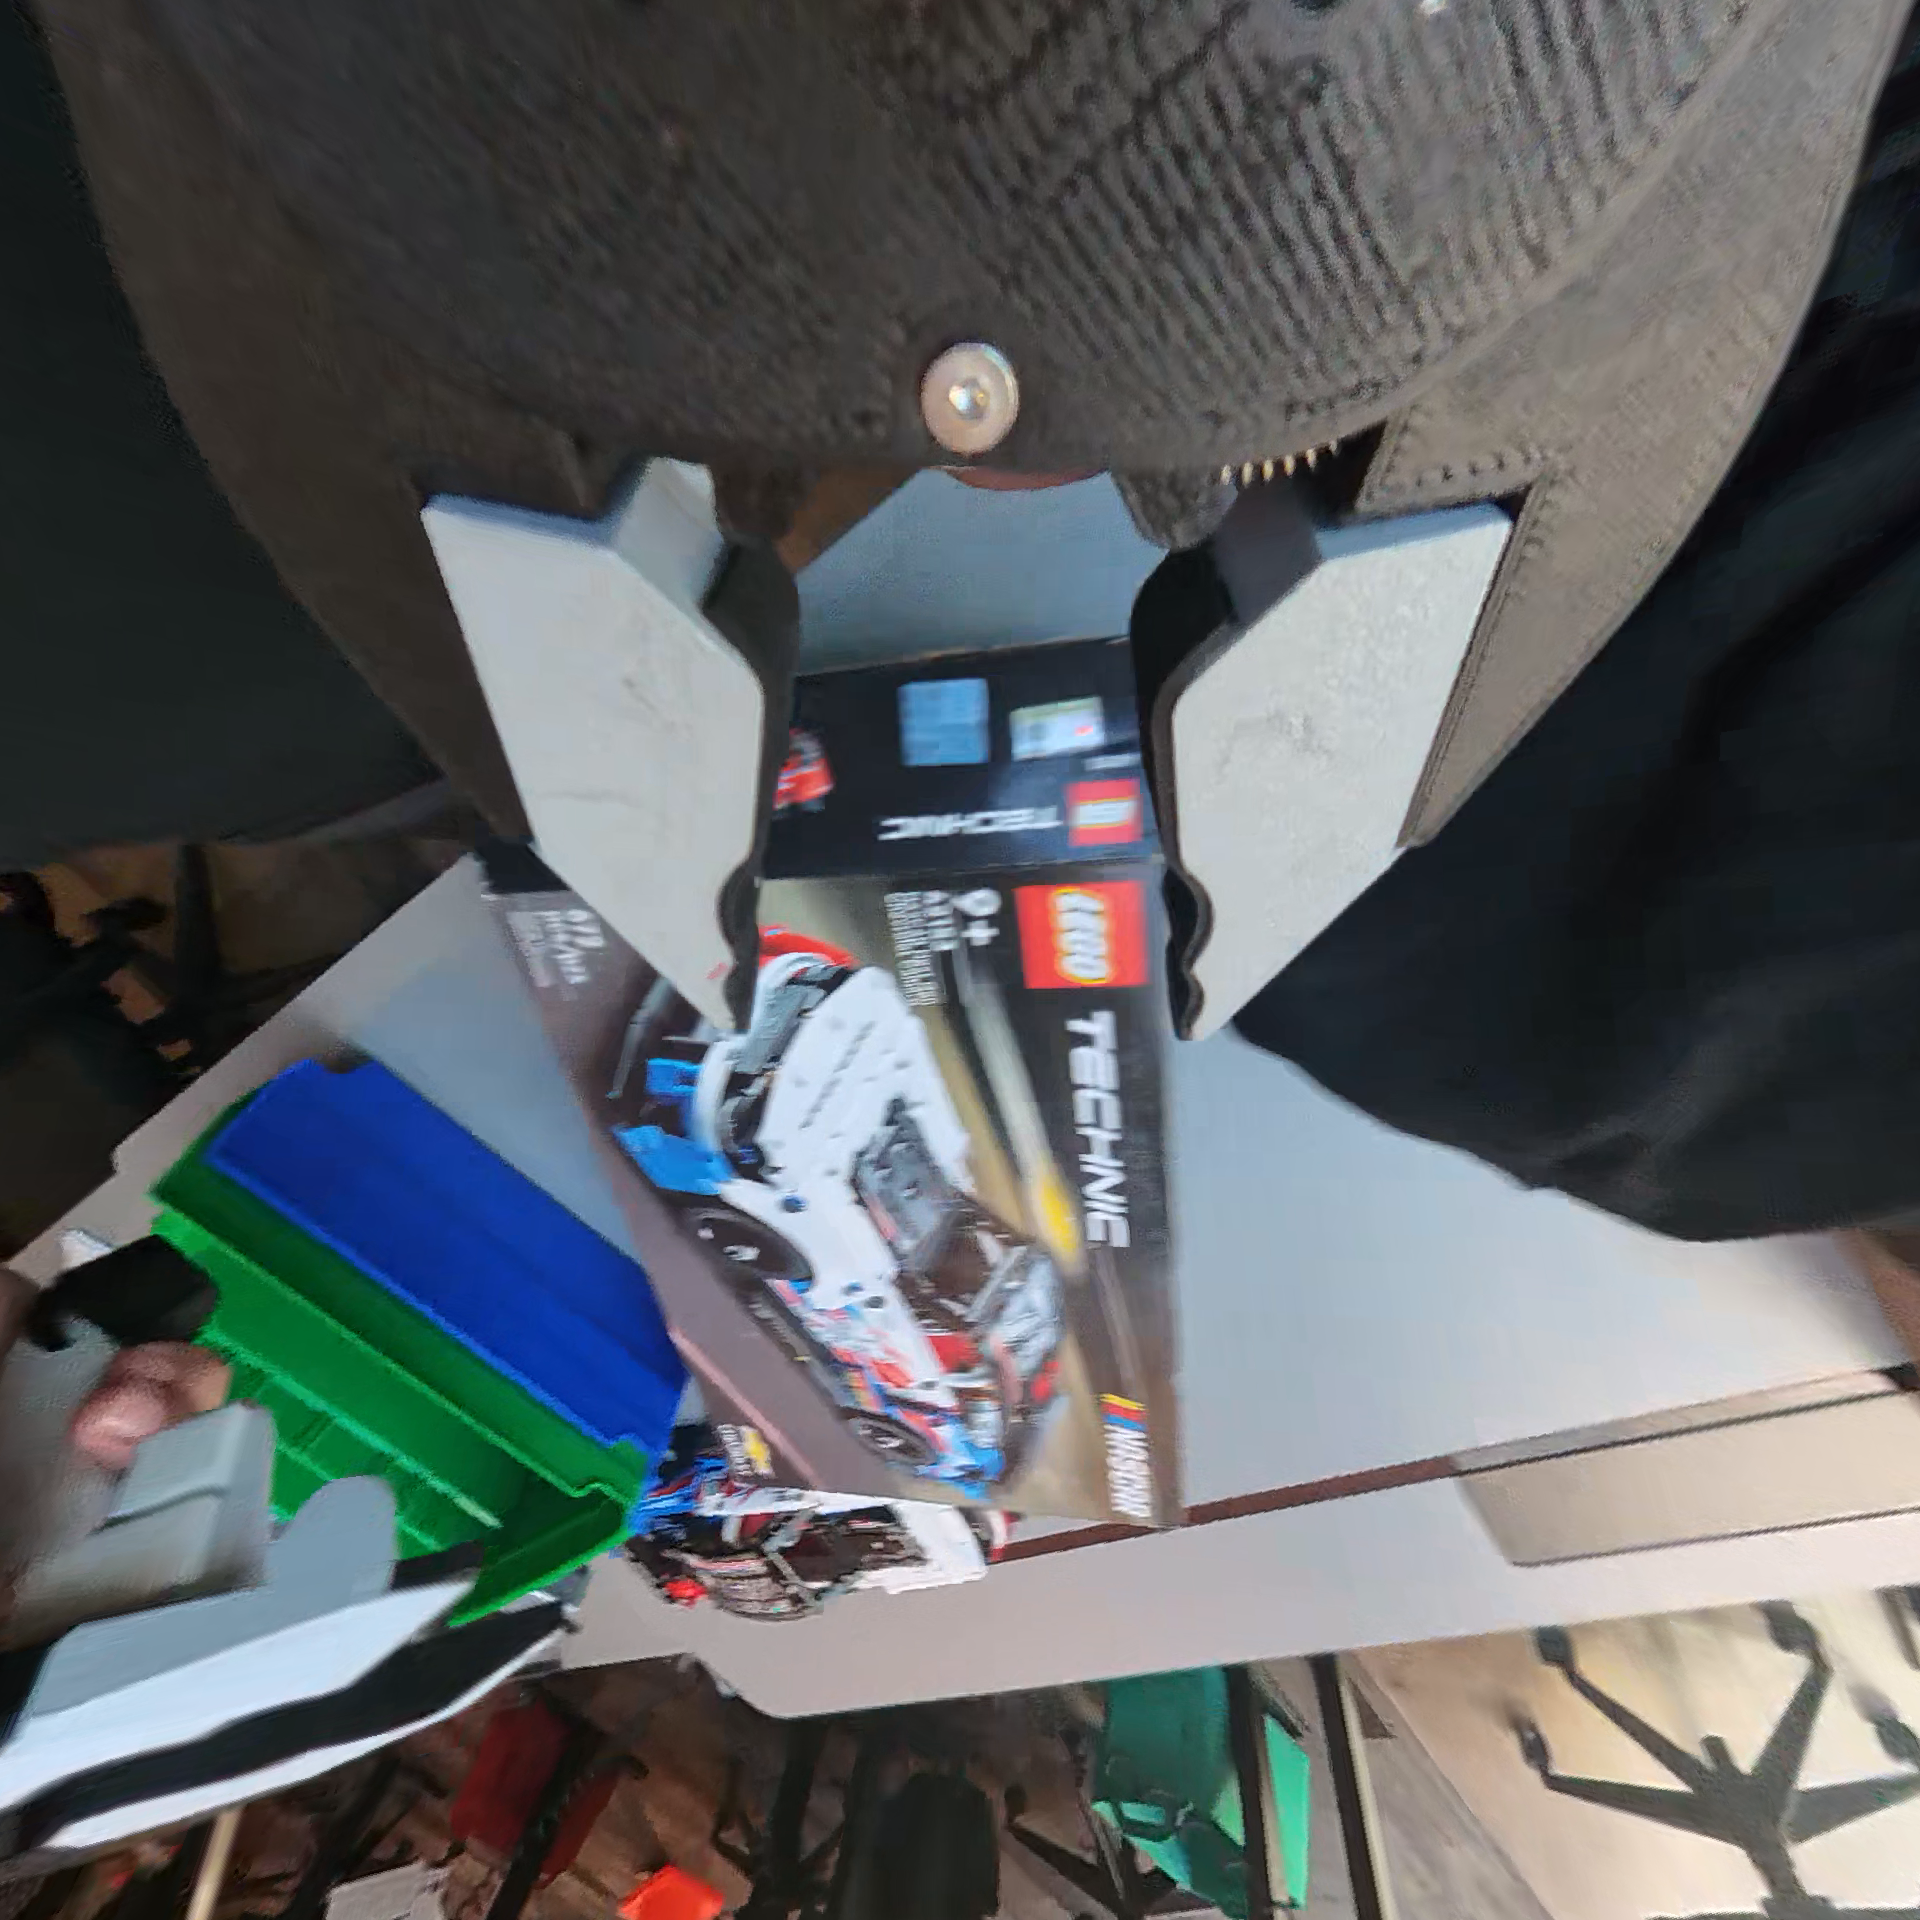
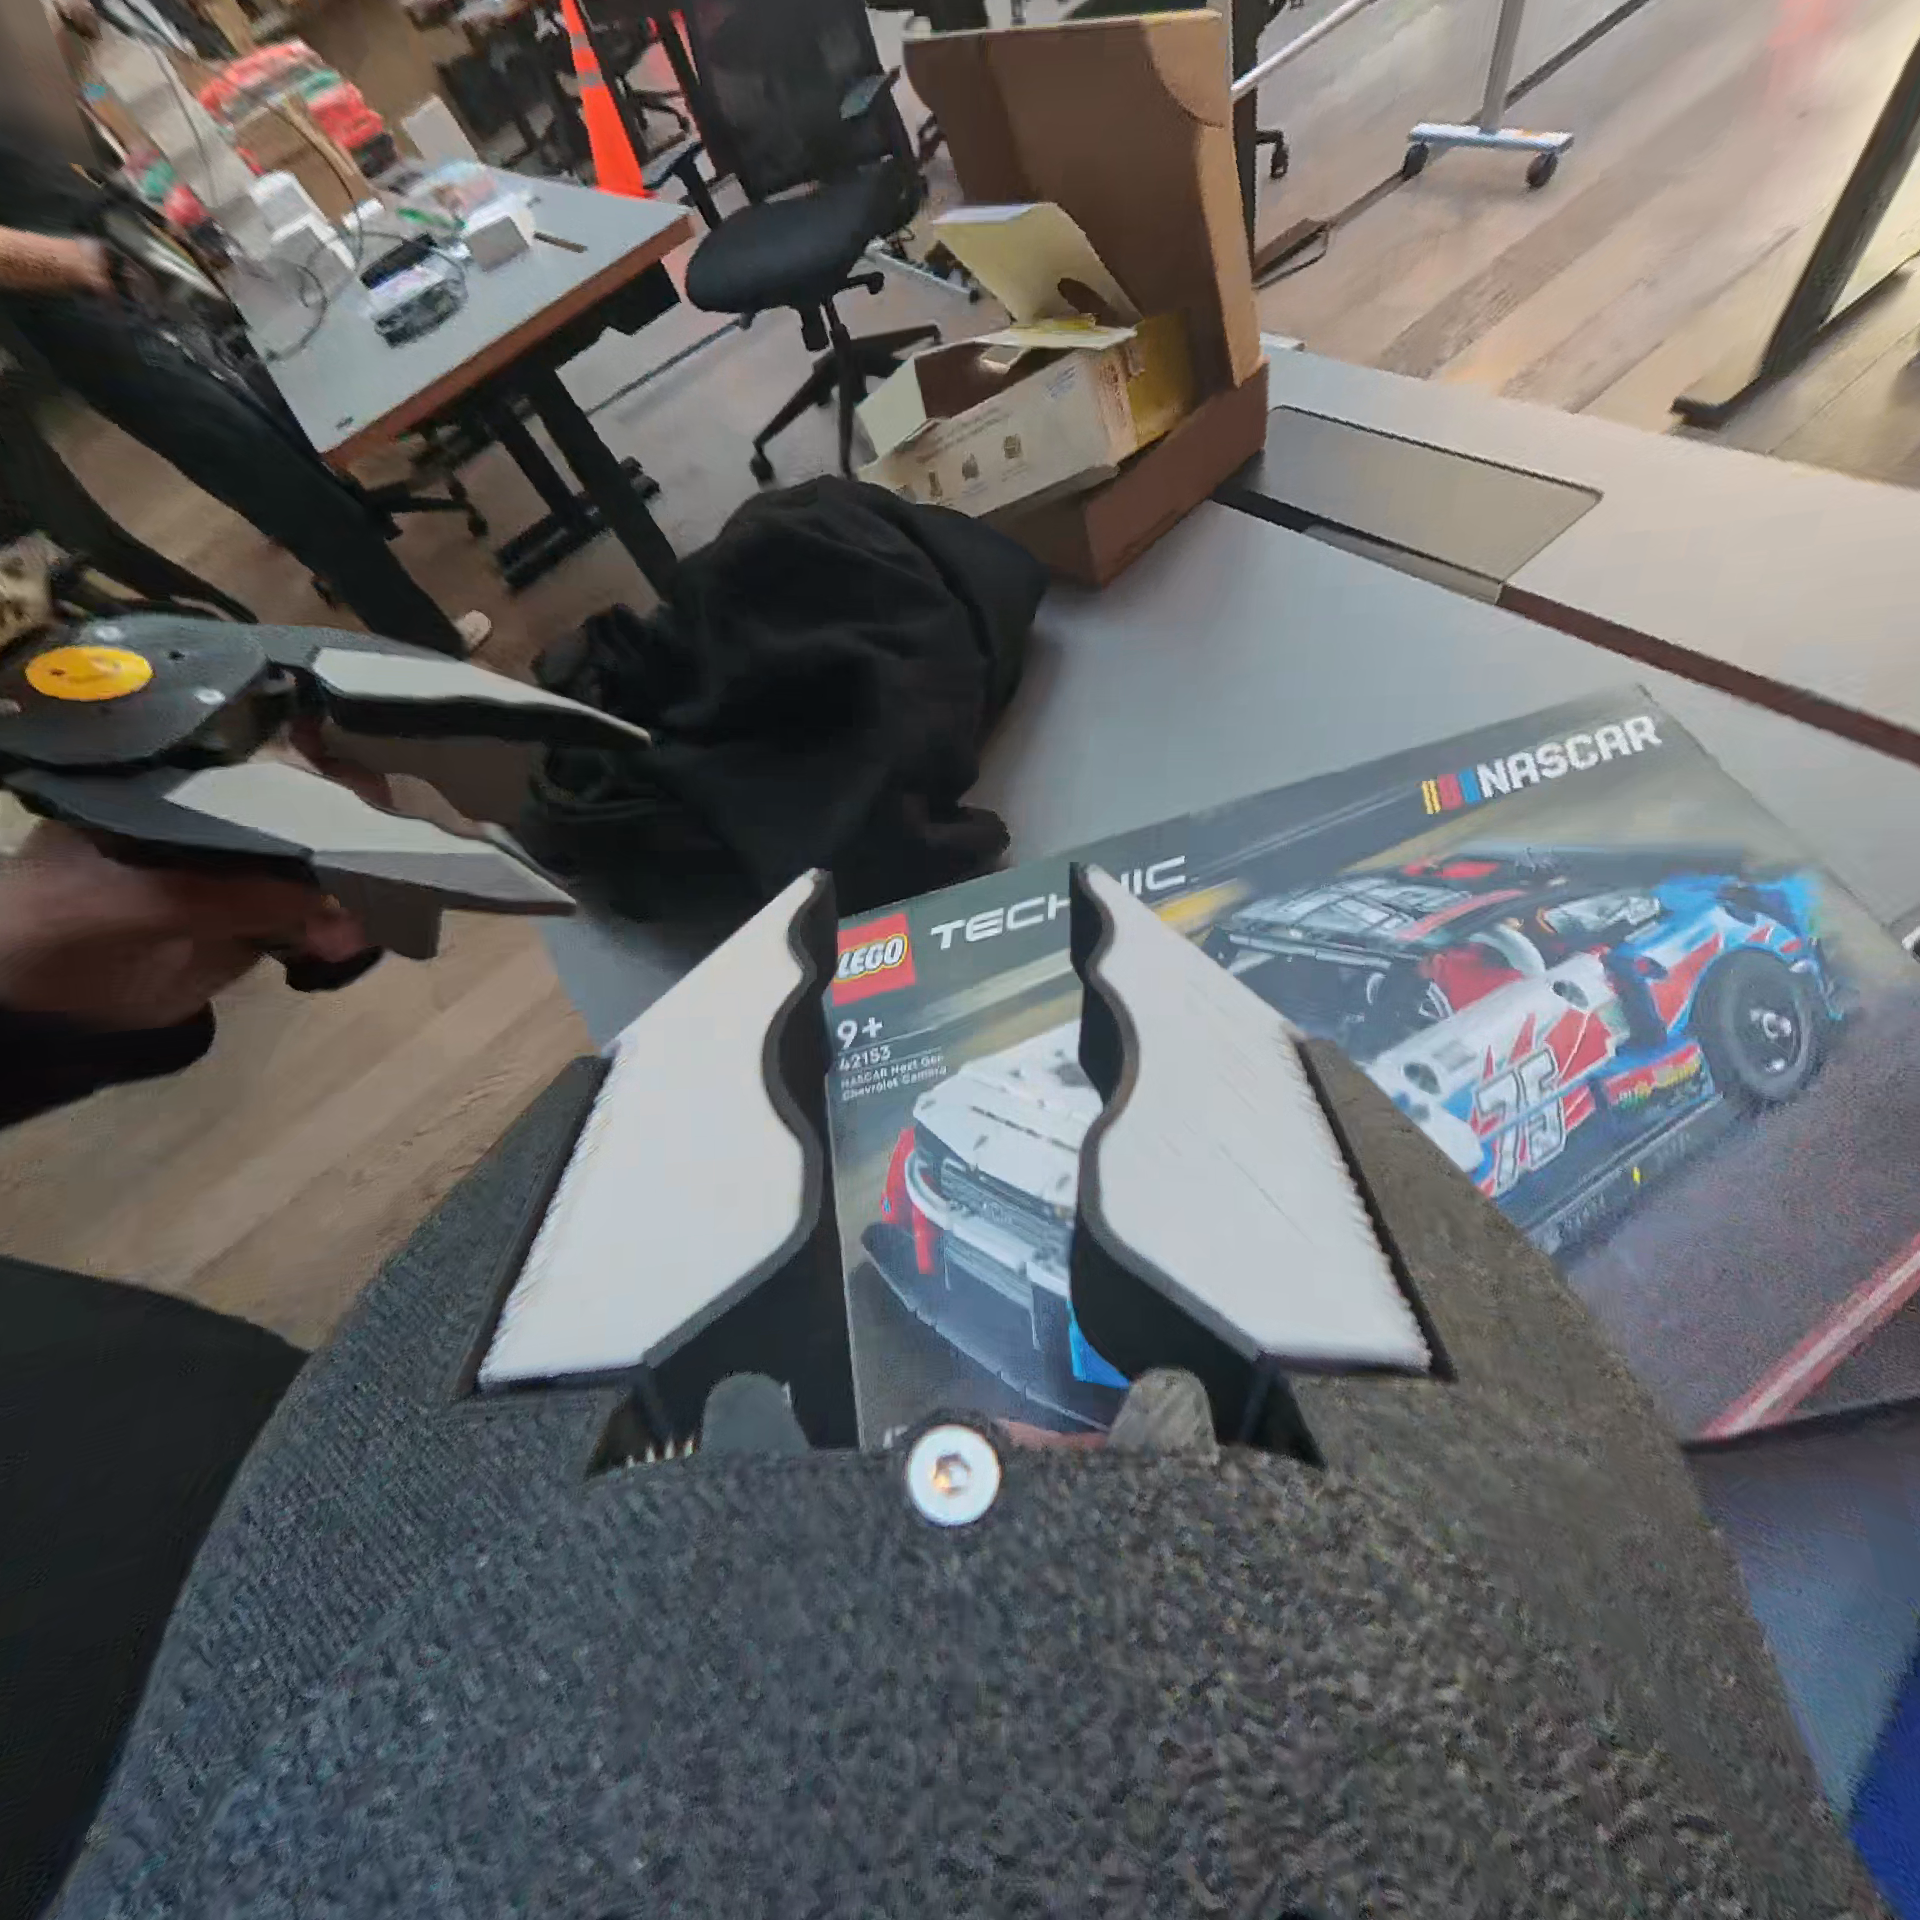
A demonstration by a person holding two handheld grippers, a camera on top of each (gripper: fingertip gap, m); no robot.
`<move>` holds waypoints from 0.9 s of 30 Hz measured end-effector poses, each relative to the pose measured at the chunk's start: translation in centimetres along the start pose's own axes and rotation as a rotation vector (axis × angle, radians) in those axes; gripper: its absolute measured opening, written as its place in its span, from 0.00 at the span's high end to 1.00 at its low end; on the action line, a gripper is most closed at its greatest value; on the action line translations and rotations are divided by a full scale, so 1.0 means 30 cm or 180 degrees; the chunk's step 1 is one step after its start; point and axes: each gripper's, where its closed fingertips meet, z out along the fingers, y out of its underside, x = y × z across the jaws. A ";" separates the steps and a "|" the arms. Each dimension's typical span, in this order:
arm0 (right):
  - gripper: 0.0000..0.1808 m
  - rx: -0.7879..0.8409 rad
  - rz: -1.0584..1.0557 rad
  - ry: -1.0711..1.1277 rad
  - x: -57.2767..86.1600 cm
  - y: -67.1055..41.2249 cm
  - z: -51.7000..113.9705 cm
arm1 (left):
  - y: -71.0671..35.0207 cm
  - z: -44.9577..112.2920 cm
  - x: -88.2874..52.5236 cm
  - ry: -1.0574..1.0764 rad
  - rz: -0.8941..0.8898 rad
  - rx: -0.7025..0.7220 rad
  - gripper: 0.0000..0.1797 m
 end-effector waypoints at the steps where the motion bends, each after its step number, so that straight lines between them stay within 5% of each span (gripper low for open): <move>1: 0.76 0.0013 -0.0096 0.0078 -0.019 -0.026 0.029 | -0.011 -0.027 -0.070 -0.0042 0.0005 -0.0016 0.56; 9: 0.72 -0.0094 -0.0287 -0.0116 -0.167 -0.026 0.228 | -0.082 -0.125 -0.549 -0.0666 -0.0090 -0.0011 0.49; 18: 0.70 0.0004 -0.0175 -0.0574 -0.226 -0.004 0.323 | -0.040 -0.210 -0.814 -0.1254 -0.1002 -0.0301 0.49; 27: 0.59 0.0001 0.0249 -0.0294 -0.127 -0.116 0.433 | -0.043 -0.146 -1.196 -0.0998 -0.1690 -0.0379 0.43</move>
